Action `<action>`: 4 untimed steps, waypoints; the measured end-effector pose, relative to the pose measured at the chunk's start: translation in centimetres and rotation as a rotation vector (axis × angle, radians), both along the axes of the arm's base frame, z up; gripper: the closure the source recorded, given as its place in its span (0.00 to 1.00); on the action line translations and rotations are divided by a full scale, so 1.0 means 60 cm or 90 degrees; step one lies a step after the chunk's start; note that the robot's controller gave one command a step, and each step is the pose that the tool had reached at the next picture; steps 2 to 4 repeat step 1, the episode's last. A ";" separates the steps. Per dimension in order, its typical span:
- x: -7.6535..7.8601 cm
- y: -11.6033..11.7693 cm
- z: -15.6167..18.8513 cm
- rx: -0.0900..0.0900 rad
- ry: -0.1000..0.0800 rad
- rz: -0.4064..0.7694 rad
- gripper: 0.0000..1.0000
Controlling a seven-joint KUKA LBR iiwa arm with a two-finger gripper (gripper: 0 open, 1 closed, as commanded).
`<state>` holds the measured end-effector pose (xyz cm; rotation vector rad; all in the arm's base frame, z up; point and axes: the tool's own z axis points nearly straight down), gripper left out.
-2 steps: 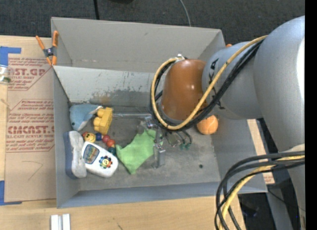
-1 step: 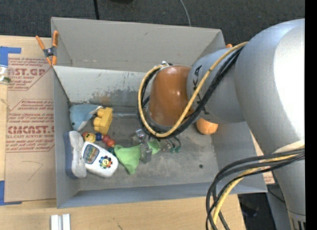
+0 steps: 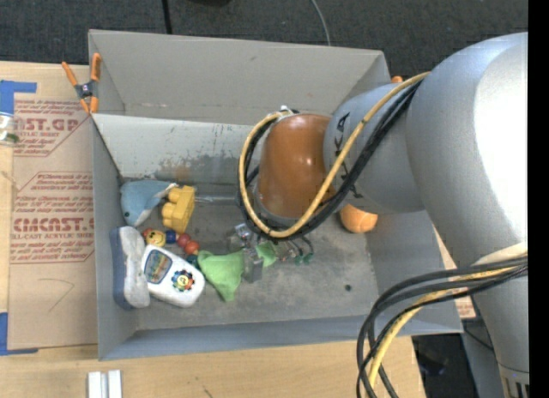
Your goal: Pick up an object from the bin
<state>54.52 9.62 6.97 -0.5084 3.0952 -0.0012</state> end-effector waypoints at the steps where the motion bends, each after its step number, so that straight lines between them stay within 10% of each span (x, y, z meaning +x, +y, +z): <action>1: 0.015 0.015 0.000 0.000 0.000 -0.007 1.00; 4: 0.015 0.015 0.000 0.000 0.000 -0.007 1.00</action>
Offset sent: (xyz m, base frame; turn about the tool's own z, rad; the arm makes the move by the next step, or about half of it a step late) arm 0.0139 0.0124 0.0003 -0.0067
